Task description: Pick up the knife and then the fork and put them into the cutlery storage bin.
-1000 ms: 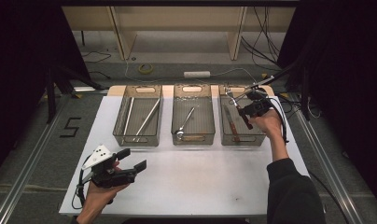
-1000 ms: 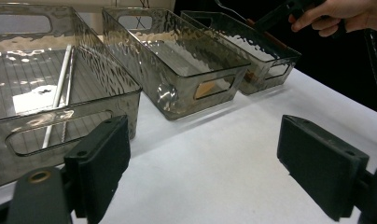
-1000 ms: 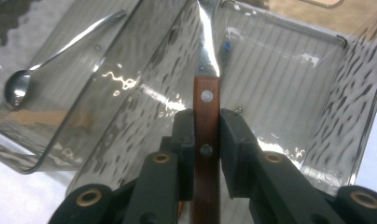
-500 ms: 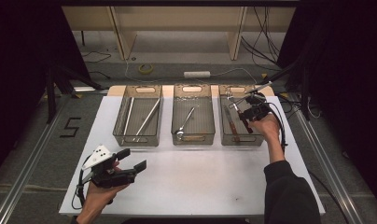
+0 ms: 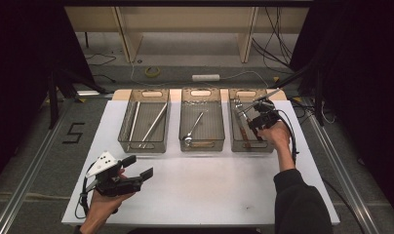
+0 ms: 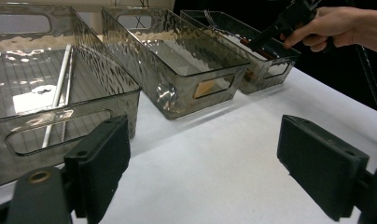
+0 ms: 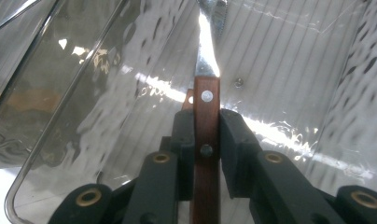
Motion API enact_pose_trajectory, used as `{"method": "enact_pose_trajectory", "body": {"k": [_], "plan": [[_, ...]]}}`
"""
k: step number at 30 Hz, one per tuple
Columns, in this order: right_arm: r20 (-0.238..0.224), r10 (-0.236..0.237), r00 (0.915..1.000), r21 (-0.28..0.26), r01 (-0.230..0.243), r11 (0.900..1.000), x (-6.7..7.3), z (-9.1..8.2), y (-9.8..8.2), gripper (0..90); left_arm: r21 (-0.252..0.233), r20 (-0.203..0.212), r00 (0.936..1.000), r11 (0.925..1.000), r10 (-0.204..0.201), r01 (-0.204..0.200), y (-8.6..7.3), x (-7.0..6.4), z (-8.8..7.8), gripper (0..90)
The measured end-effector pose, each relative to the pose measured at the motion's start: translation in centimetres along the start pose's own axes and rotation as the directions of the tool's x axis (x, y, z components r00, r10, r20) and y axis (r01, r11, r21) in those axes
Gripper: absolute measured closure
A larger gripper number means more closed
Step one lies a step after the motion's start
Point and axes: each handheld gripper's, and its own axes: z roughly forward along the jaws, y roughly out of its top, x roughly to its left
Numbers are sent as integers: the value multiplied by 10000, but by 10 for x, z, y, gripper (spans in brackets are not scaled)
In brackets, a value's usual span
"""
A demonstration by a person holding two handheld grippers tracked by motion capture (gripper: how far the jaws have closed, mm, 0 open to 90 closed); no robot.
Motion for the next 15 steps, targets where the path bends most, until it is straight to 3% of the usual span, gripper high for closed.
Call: {"method": "enact_pose_trajectory", "body": {"k": [2, 4, 7, 15], "plan": [[-6, 39, 10000, 97, -39, 9999, 1, 2, 0, 767, 25, 12, 10000, 10000, -23, 23, 0, 0, 0, 170], [-321, -7, 9995, 173, 13, 9998, 0, 3, 0, 749, 19, 16, 10000, 10000, -2, 2, 0, 0, 0, 170], [-519, 112, 9986, -186, -122, 9998, 0, -1, 1, 700, 18, 17, 10000, 10000, -19, 19, 0, 0, 0, 170], [-817, -125, 9966, -557, 80, 9984, 4, -11, 0, 580, 11, 23, 10000, 10000, -17, 17, 0, 0, 0, 170]]}}
